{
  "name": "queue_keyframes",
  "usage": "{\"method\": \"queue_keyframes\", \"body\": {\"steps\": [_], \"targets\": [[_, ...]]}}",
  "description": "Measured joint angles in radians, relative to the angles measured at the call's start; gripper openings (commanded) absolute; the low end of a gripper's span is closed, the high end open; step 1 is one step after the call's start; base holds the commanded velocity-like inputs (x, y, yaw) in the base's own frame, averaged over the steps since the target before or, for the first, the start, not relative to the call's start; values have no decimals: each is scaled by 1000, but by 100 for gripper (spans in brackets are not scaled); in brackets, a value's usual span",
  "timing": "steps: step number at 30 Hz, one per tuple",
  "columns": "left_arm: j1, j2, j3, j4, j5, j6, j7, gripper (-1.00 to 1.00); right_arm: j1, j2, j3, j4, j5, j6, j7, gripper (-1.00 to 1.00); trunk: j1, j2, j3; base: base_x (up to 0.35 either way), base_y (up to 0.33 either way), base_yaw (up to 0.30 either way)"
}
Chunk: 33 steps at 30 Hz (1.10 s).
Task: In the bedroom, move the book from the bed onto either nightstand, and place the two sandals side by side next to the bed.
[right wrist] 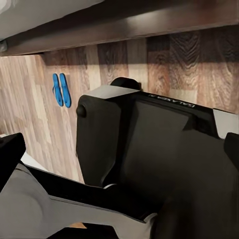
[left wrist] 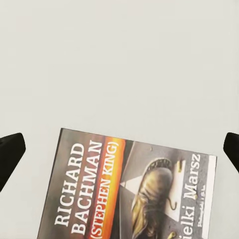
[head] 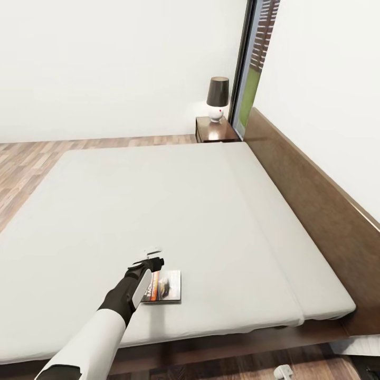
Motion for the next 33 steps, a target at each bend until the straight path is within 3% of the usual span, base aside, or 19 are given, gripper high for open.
{"method": "queue_keyframes", "body": {"steps": [28, 33], "targets": [[0, -3, -1, -4, 1, 1, -1, 100, 0, 0, 0, 0, 0, -1, 0, 100, 107, -196, -88, 0, 0, 0], [0, -2, -1, -91, 2, 8, 0, 100, 0, 0, 0, 0, 0, -1, 0, 100, 127, -231, -103, 0, 0, 0]]}}
